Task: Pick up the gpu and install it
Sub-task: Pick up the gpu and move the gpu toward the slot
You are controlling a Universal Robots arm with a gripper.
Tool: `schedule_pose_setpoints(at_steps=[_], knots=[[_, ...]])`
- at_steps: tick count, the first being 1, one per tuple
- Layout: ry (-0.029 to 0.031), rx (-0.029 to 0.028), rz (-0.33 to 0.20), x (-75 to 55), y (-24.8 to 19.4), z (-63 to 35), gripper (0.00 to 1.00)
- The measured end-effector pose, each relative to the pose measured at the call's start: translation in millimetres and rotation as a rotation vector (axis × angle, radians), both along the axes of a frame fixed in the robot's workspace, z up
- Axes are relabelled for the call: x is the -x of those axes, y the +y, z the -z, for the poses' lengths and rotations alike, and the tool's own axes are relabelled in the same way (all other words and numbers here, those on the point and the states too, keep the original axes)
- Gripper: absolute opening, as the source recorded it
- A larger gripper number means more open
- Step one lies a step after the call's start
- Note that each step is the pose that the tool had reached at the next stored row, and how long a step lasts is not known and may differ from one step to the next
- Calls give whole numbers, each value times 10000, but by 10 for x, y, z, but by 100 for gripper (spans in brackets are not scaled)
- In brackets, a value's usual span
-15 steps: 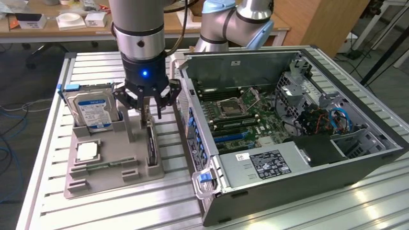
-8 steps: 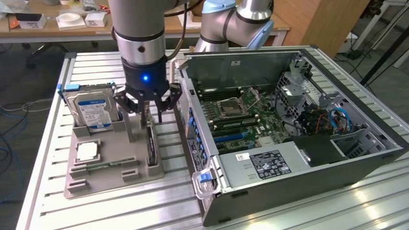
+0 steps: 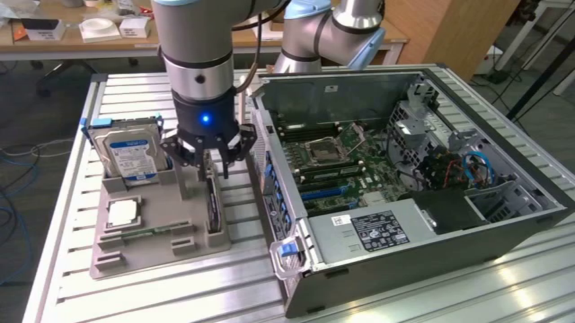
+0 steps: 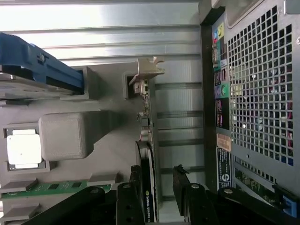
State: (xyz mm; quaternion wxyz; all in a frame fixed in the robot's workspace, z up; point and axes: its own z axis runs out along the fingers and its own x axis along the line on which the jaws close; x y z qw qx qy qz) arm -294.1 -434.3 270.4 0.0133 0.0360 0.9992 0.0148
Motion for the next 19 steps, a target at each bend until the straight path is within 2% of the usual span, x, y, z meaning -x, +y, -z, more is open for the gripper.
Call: schedule_pose_setpoints(at_steps=[9, 19], knots=[[2, 4, 0, 1, -51, 84, 42], [1, 5, -1, 35, -60, 167, 42]])
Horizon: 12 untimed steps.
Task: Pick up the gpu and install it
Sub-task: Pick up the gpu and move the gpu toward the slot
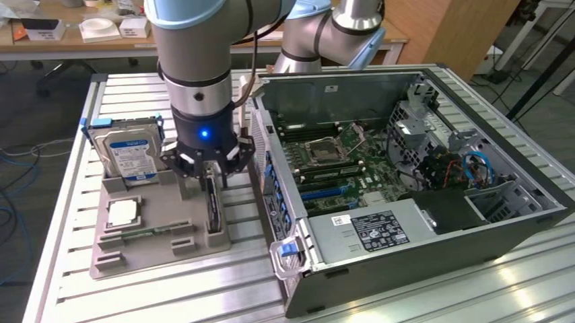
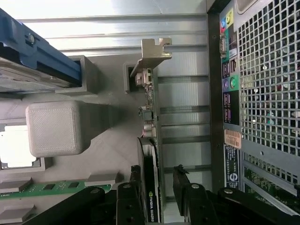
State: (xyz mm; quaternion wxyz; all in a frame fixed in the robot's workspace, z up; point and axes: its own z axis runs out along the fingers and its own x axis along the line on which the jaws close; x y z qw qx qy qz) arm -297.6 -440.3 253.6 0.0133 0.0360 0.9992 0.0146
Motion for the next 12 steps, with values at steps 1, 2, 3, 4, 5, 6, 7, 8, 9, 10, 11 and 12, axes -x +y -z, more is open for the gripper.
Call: schedule_pose_setpoints(at_steps=[1, 2, 3, 4, 5, 6, 7, 8, 9, 10, 11, 12], knots=[[-1, -1, -2, 1, 0, 10, 42], [0, 2, -1, 4, 0, 21, 42], [0, 3, 0, 7, 0, 34, 42], [1, 6, 0, 10, 0, 49, 42], [0, 7, 0, 12, 0, 64, 42], [0, 8, 0, 14, 0, 79, 42], [0, 9, 0, 16, 0, 94, 42], [0, 10, 0, 18, 0, 108, 42], [0, 11, 0, 21, 0, 122, 42], [0, 12, 0, 23, 0, 135, 42], [0, 13, 1, 26, 0, 148, 42], [-1, 13, 1, 29, 1, 160, 42]])
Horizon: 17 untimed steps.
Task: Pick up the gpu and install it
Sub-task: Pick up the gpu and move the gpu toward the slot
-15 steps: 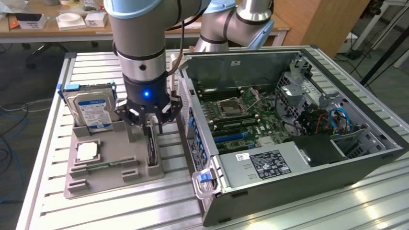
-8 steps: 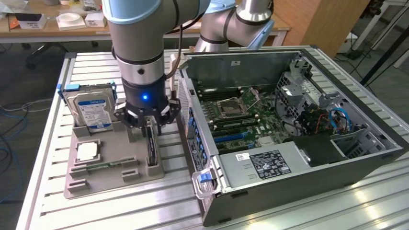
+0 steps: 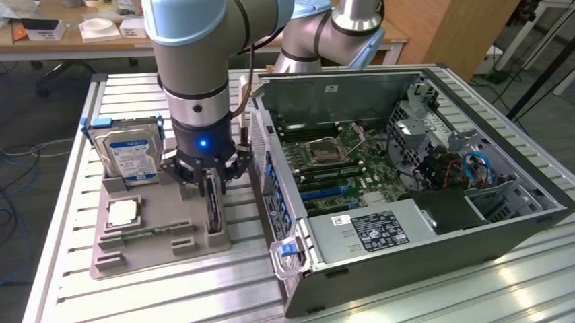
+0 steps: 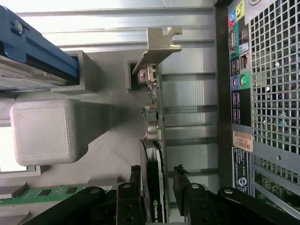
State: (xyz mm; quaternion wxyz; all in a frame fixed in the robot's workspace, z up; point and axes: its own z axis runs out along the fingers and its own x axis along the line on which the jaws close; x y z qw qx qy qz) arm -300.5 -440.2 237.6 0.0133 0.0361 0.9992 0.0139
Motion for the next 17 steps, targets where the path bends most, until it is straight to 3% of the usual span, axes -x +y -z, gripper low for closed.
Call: schedule_pose_setpoints(at_steps=[17], knots=[[-3, 1, -2, 6, 0, 66, 42]])
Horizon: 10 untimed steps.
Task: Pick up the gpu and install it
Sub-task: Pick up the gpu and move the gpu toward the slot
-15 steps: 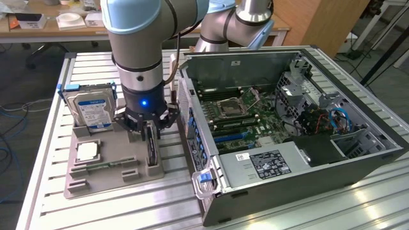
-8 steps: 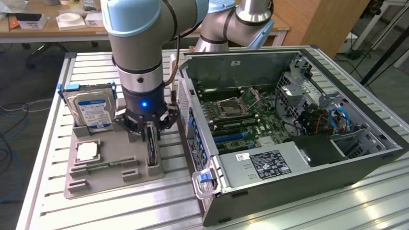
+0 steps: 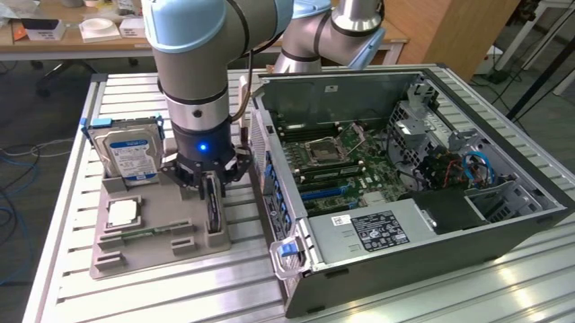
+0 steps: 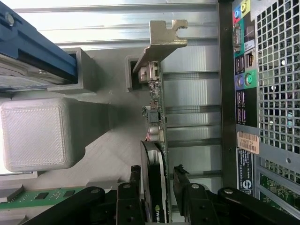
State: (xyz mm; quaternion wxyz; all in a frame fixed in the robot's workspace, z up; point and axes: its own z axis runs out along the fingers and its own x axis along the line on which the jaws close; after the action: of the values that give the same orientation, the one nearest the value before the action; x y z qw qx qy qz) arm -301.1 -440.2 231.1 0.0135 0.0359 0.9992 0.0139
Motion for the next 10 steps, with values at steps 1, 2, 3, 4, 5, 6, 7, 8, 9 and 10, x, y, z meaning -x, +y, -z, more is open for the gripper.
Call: schedule_pose_setpoints(at_steps=[1, 2, 3, 4, 5, 6, 7, 8, 9, 10], knots=[[0, 0, 0, 0, 0, 0, 42], [0, 0, 0, 0, 0, 0, 40], [0, 0, 0, 0, 0, 0, 40], [0, 0, 0, 0, 0, 0, 33], [0, 0, 0, 0, 0, 0, 33], [0, 0, 1, 0, 0, 0, 33], [0, 0, 0, 0, 0, 0, 33], [0, 0, 0, 0, 0, 0, 33], [0, 0, 0, 0, 0, 0, 33], [0, 0, 0, 0, 0, 0, 33]])
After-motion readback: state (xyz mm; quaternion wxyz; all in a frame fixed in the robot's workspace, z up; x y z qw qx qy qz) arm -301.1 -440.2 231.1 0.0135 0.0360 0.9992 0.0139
